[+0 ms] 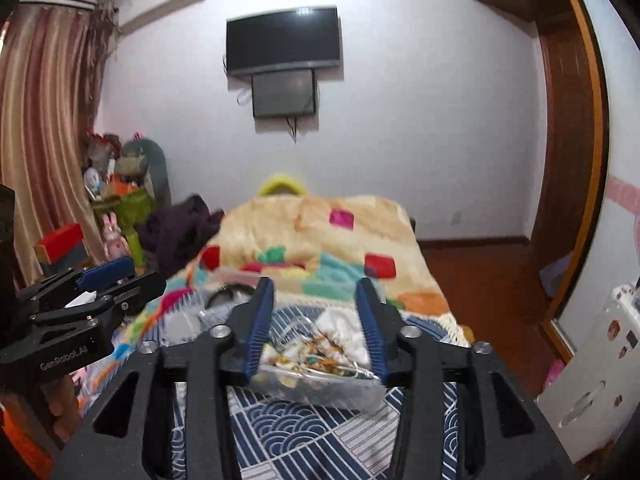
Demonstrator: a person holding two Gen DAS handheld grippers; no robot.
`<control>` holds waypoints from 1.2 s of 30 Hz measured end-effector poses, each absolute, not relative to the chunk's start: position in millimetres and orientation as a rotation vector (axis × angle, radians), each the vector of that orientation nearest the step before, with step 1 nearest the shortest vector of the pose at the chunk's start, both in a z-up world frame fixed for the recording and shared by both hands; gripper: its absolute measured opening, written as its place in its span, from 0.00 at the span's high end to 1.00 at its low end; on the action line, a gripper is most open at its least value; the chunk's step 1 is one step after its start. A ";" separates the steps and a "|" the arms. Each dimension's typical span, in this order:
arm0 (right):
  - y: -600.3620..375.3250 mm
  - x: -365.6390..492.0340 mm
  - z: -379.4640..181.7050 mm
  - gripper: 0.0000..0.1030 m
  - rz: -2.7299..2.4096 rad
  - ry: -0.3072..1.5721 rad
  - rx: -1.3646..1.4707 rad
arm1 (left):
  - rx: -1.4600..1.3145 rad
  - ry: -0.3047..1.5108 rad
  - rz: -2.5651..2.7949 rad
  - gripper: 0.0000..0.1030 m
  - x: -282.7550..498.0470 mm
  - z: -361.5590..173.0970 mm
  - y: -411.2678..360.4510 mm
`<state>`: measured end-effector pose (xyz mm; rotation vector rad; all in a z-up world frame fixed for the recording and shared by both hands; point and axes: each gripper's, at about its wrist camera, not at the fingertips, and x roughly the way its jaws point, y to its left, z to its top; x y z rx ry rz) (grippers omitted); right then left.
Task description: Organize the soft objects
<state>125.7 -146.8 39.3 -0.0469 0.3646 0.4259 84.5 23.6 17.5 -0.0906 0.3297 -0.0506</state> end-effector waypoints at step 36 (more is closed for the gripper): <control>-153.0 83.8 44.7 0.00 0.405 0.221 -0.002 | -0.067 0.215 -0.022 0.00 29.2 32.6 15.8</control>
